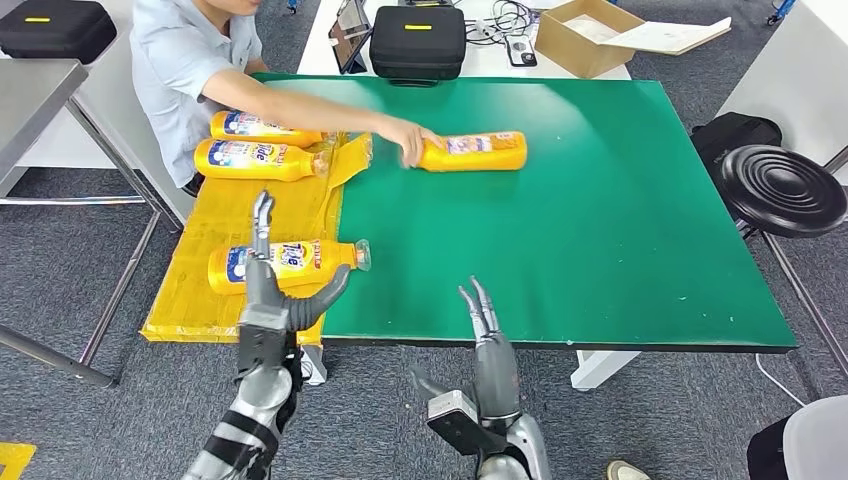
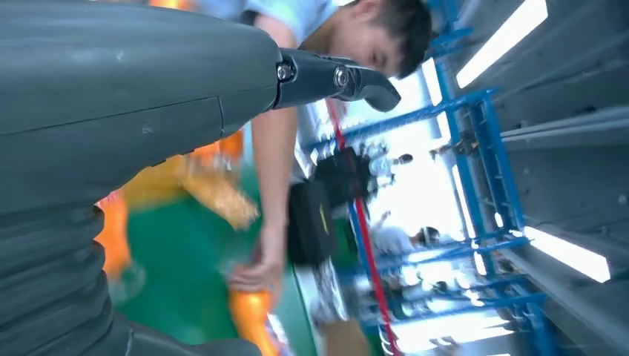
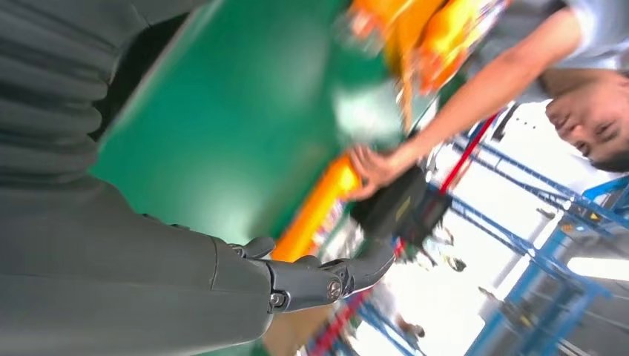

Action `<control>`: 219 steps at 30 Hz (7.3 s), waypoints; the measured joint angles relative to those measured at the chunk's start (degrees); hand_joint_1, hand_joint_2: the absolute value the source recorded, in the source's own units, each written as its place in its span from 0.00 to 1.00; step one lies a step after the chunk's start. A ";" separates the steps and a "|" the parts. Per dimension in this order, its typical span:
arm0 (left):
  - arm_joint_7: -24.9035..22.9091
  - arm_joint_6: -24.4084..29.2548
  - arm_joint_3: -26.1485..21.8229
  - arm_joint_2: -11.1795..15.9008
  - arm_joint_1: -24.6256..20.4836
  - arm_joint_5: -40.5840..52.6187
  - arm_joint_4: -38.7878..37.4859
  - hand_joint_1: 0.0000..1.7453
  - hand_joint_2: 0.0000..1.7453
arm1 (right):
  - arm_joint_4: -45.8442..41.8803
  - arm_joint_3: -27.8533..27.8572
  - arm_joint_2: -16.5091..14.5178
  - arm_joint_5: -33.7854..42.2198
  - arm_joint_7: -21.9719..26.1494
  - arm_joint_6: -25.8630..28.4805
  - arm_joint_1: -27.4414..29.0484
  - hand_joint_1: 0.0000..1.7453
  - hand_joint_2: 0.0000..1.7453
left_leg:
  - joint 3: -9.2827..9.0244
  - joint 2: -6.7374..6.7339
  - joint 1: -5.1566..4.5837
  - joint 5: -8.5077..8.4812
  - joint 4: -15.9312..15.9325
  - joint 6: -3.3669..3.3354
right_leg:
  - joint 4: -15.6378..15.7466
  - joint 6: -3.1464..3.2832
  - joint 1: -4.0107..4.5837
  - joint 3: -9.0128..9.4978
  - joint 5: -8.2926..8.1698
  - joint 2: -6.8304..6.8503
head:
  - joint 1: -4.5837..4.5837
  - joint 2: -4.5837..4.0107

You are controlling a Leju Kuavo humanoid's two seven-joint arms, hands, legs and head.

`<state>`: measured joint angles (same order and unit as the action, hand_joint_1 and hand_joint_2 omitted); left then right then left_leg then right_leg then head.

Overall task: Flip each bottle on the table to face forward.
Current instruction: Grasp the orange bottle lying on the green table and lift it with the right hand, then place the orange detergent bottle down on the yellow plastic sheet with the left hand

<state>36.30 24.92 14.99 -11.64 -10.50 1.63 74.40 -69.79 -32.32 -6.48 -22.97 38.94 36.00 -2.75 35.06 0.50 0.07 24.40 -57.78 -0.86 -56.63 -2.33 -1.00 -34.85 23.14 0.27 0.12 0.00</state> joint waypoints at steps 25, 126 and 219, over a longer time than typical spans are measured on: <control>-1.05 -16.17 3.46 0.94 9.59 -8.77 14.25 0.00 1.00 | 25.27 16.05 7.75 -28.30 -14.55 -0.49 -20.21 0.00 1.00 | 0.00 0.00 0.00 -0.04 -0.03 -0.01 | 0.00 -0.04 0.00 0.00 -0.05 -0.01 | 0.01 0.00; -11.95 -33.84 5.02 2.13 3.29 -19.55 0.00 0.00 1.00 | 4.46 9.81 -2.08 9.92 1.08 -22.61 -10.37 0.98 1.00 | 0.03 -0.01 0.02 -0.04 -0.02 0.00 | -0.01 -0.01 0.03 -0.02 -0.02 -0.04 | 0.00 0.00; -32.44 13.37 -7.51 10.43 -28.54 51.45 -51.14 1.00 1.00 | 3.85 -23.69 -2.60 15.48 1.08 -14.61 -10.97 0.00 0.00 | 0.11 -0.05 0.06 -0.09 -0.02 0.05 | -0.06 0.00 0.03 -0.12 -0.03 -0.05 | -0.02 0.00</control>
<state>3.86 38.28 7.47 -1.21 -39.04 53.08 23.26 -65.94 -56.01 -9.08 -7.48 40.02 21.39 -13.72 35.17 0.45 0.13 24.31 -57.80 -0.82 -56.69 -2.33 -0.96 -34.97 23.10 0.22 0.10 0.00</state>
